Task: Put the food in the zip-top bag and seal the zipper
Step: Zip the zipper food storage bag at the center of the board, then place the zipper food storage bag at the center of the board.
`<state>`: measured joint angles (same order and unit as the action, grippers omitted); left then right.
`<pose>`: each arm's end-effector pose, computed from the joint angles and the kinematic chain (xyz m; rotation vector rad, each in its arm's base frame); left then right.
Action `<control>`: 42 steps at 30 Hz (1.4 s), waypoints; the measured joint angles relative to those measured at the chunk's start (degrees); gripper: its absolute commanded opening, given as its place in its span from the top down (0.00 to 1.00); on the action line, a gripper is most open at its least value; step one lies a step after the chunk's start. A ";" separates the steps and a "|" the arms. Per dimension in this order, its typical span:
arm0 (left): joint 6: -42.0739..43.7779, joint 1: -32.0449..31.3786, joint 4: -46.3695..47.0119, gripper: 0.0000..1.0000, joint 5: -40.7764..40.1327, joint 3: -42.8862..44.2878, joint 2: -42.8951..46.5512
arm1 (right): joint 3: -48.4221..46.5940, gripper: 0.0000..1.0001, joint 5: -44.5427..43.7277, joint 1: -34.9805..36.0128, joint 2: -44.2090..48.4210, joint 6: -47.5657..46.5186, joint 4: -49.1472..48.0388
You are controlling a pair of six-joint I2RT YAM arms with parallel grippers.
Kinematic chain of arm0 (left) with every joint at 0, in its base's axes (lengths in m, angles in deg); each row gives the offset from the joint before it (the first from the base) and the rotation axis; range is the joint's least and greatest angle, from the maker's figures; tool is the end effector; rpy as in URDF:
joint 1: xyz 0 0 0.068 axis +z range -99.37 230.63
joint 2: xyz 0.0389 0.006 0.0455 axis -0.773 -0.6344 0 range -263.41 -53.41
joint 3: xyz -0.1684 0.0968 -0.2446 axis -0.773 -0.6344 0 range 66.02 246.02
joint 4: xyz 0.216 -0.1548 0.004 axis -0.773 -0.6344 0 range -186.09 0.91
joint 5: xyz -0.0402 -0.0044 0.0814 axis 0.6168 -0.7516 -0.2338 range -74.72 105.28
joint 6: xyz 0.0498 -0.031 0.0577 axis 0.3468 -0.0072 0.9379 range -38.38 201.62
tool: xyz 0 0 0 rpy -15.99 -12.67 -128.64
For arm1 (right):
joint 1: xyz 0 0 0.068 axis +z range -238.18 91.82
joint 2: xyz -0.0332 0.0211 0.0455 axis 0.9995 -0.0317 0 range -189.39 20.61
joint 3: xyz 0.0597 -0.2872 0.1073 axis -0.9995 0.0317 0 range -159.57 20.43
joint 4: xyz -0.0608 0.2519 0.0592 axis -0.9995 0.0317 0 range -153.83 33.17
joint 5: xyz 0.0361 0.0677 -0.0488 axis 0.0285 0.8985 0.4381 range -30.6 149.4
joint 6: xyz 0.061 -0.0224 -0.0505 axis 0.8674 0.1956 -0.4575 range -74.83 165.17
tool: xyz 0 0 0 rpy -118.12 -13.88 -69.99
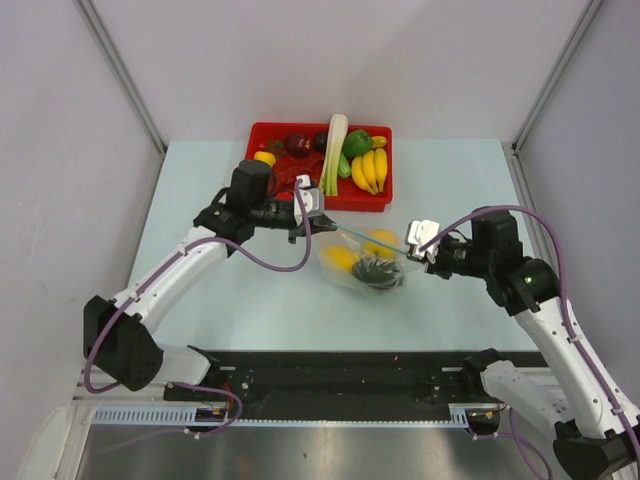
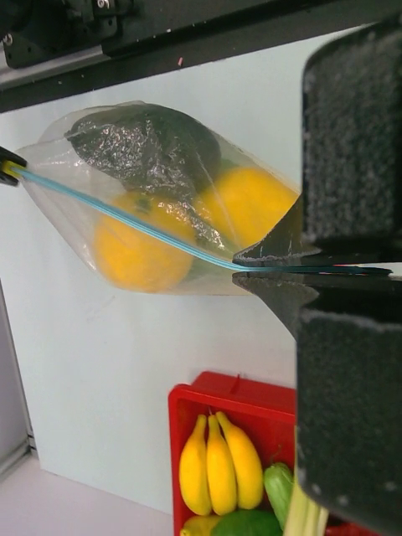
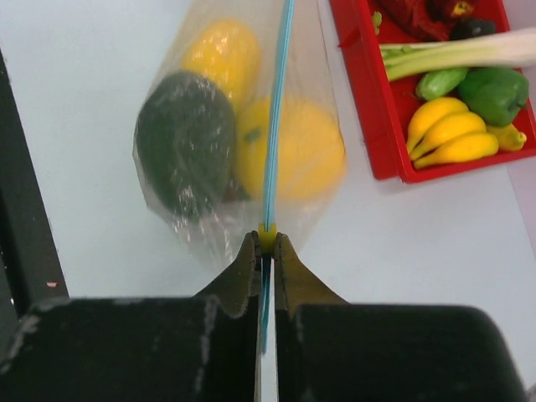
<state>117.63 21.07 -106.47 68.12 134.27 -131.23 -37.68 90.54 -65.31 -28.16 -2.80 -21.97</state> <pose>0.2471 -0.2057 0.3758 1.4798 1.2537 -0.8561 0.1423 0.1001 0.3696 -1.4362 1.4818 0.3118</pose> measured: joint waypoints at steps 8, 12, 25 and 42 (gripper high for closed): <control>-0.02 2.73 0.00 1.00 -1.11 -0.09 0.04 | 0.00 1.00 1.51 -5.77 0.79 -3.80 4.70; 0.00 2.75 -0.02 1.00 -1.16 -0.68 0.59 | -0.04 1.00 2.43 -6.75 0.72 -5.40 4.79; 1.51 -1.92 -15.37 1.00 1.29 -0.83 10.14 | -3.98 1.00 5.09 -4.55 5.20 -4.52 14.29; -23.45 1.90 -3.26 0.96 -16.81 -2.64 -7.56 | -3.72 1.00 -0.90 -1.66 -25.94 0.24 -0.35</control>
<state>94.18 22.97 -109.73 51.31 131.62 -138.79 -41.39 89.64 -66.97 -54.10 -2.56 -22.32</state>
